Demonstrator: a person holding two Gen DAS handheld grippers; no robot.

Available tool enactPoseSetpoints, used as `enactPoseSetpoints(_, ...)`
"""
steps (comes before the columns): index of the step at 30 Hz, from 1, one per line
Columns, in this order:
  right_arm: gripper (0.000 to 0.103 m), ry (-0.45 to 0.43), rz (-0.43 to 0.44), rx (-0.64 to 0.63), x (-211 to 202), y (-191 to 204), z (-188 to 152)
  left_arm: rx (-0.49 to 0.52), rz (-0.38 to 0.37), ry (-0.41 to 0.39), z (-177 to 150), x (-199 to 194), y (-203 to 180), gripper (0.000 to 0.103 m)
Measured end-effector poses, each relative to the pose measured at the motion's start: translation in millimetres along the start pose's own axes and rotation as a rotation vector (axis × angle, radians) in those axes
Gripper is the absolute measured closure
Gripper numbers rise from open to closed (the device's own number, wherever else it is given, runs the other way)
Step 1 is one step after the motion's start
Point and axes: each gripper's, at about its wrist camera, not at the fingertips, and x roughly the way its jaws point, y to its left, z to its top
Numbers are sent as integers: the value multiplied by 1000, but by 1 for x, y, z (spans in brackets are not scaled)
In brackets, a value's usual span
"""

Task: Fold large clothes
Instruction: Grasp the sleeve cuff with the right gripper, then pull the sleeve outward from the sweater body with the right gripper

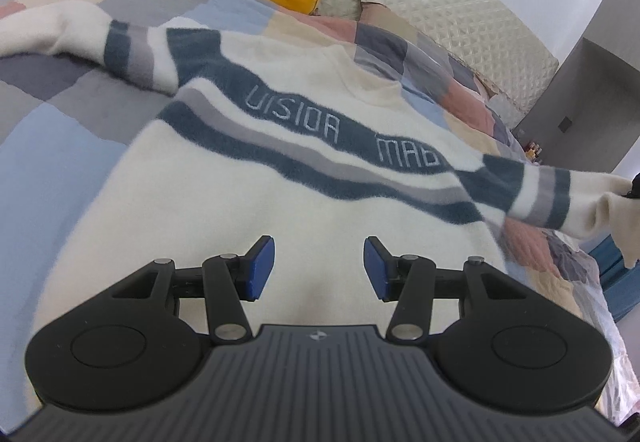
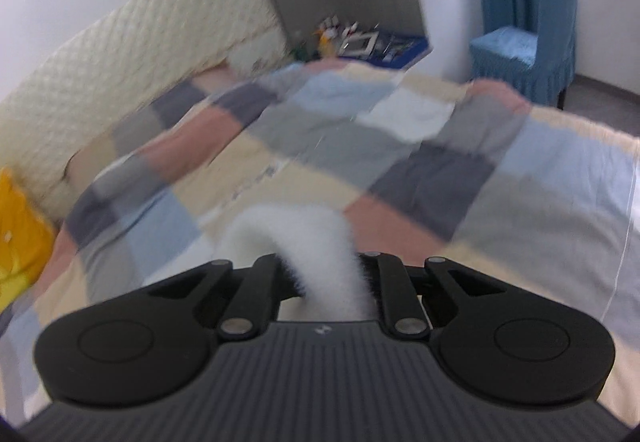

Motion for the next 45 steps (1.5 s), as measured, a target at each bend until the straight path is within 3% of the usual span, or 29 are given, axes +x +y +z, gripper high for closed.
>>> enactPoseSetpoints(4, 88, -19, -66, -75, 35, -4, 16, -6, -6, 15, 1, 5, 3, 48)
enactPoseSetpoints(10, 88, 30, -118, -136, 94, -21, -12, -3, -11, 38, 3, 15, 4, 48)
enactPoseSetpoints(13, 88, 84, -129, -65, 122, -50, -31, 1, -26, 45, 5, 19, 1, 48)
enactPoseSetpoints(16, 87, 141, -91, 107, 140, -86, -50, 17, -35, 48, 5, 21, -4, 48)
enactPoseSetpoints(20, 83, 145, -20, 197, 141, -107, -64, 27, -39, 64, 2, 23, -5, 48)
enactPoseSetpoints(26, 53, 161, 35, 239, 122, -119, -64, 17, -65, 53, 1, 12, -6, 48)
enactPoseSetpoints(27, 47, 154, 57, 248, 119, -125, -61, 16, -67, 49, 0, 9, -7, 48)
enactPoseSetpoints(31, 45, 87, 98, 235, 96, -142, -54, 8, -74, 32, 0, 0, -7, 48)
enactPoseSetpoints(33, 35, 47, 97, 272, 86, -157, -55, 11, -72, 26, 0, -3, -7, 48)
enactPoseSetpoints(41, 36, -4, 22, 433, 81, -215, -86, -2, -48, 31, -3, 0, -5, 48)
enactPoseSetpoints(45, 46, 22, 43, 538, 90, -235, -110, -29, -47, 51, -4, 6, -1, 48)
